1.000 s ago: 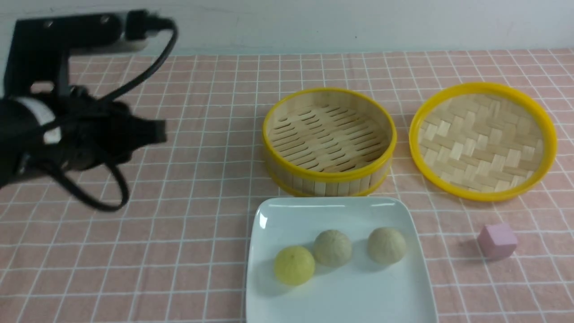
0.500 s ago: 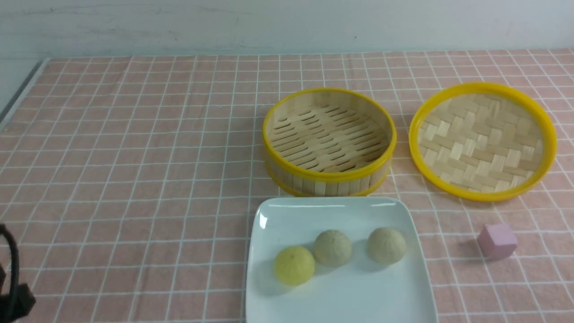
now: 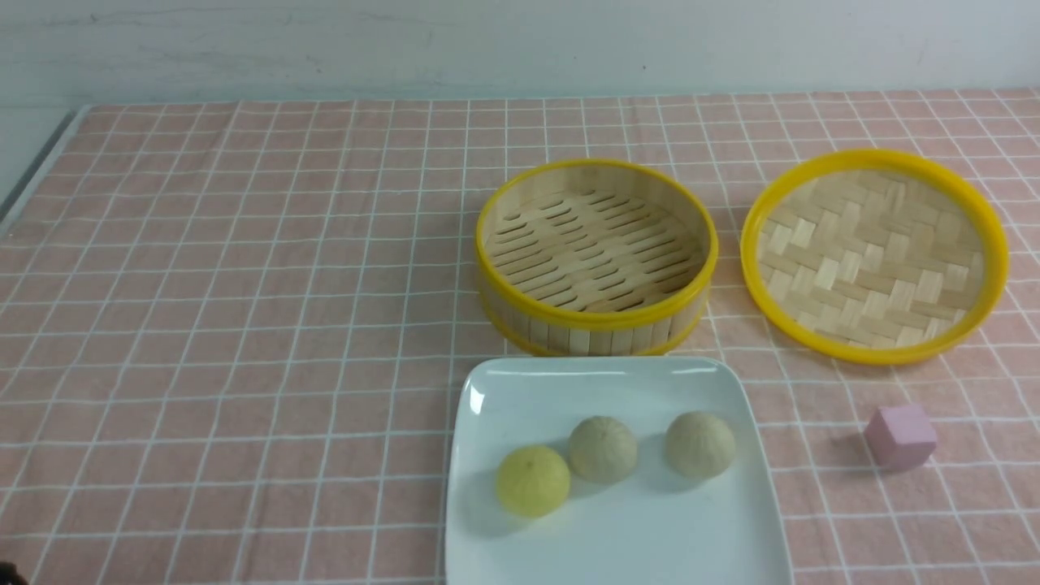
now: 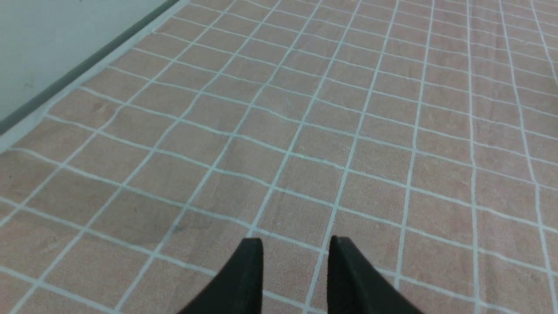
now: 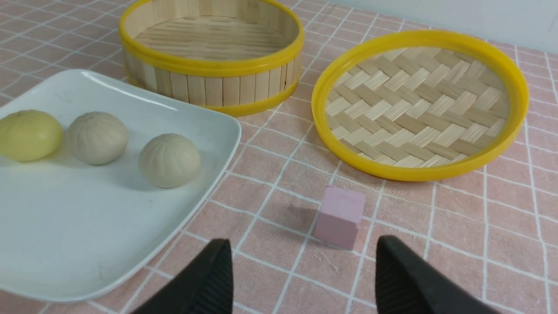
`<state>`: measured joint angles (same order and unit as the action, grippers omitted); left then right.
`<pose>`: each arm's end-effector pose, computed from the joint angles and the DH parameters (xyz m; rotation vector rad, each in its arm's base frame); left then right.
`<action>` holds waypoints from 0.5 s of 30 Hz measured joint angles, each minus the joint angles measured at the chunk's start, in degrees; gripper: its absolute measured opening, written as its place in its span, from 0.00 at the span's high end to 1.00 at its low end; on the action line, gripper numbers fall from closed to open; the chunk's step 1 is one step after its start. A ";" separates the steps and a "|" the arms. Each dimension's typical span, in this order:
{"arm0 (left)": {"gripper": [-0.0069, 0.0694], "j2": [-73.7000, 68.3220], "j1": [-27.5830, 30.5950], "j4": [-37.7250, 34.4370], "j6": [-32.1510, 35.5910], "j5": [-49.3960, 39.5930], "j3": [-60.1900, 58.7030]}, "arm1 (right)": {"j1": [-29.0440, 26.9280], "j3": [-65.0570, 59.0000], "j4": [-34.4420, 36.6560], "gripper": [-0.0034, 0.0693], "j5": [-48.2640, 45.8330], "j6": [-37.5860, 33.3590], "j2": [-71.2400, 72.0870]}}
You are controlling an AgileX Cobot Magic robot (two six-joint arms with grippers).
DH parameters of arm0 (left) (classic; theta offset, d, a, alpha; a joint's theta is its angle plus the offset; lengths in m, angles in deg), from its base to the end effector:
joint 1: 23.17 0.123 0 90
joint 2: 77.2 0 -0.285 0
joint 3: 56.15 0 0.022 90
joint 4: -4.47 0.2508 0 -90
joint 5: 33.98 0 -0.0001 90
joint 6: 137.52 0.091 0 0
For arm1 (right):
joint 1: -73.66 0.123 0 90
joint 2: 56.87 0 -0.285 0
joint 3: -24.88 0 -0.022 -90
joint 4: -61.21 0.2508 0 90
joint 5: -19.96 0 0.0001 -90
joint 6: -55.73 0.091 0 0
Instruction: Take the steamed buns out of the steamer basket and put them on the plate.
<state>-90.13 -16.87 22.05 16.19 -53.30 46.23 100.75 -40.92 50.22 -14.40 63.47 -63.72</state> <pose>0.0574 0.0155 0.1767 -0.3308 1.8726 0.0556 0.0370 0.0079 0.2270 -0.3848 1.8225 0.2114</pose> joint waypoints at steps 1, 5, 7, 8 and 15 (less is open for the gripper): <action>0.59 1.60 0.00 0.00 0.00 -2.06 0.00 | 0.00 0.00 0.00 0.35 0.00 0.00 0.00; 0.59 5.20 0.00 0.06 -0.05 -4.44 -0.02 | 0.00 0.00 0.00 0.35 0.00 0.00 0.00; 0.59 5.61 0.00 0.06 -0.05 -5.30 -0.02 | 0.00 0.00 0.00 0.35 0.00 0.00 0.00; 0.59 5.73 0.00 0.06 -0.11 -5.70 -0.02 | 0.00 0.00 0.00 0.35 0.00 0.00 0.00; 0.59 5.80 0.00 0.17 -0.16 -5.10 -0.56 | 0.00 -0.04 0.00 0.35 0.00 0.00 0.00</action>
<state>-84.33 -16.87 22.22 16.04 -58.40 45.67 100.75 -40.96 50.22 -14.40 63.47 -63.72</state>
